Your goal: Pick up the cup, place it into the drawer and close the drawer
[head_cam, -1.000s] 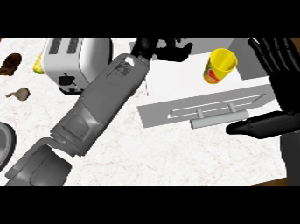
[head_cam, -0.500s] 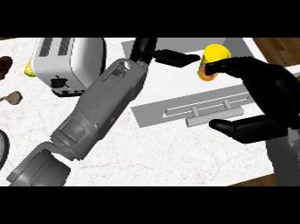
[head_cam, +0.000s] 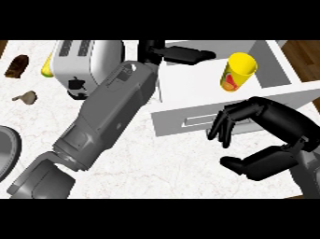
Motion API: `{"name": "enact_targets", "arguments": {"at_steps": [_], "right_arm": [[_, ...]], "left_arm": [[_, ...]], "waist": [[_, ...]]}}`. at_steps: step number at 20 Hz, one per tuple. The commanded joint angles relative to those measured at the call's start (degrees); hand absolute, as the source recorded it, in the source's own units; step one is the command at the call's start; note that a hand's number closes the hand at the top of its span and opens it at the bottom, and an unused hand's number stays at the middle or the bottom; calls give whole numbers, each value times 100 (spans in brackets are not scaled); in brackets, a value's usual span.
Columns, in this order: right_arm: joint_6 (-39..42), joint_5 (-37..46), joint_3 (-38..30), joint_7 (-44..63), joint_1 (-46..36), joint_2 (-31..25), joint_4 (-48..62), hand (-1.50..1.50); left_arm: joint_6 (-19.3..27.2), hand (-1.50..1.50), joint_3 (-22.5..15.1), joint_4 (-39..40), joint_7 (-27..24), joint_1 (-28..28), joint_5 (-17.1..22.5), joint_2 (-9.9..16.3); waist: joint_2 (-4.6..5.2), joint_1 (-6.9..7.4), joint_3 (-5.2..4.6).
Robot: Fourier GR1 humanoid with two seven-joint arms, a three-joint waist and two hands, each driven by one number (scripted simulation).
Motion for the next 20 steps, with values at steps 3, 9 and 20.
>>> {"name": "enact_targets", "arguments": {"at_steps": [3,9,20], "right_arm": [[17,1641,253,-245,192,-607,-187,-150],[-861,3053,839,-638,417,-168,816,-150],[-1783,4295,961,-2023,-1045,330,4888,150]], "left_arm": [[182,-150,10,0,-141,15,282,-1],[-177,-150,282,40,-506,335,456,0],[-712,-150,253,-886,-287,1104,382,579]], "waist": [[-100,421,8],[-105,740,3],[-128,1345,13]]}}
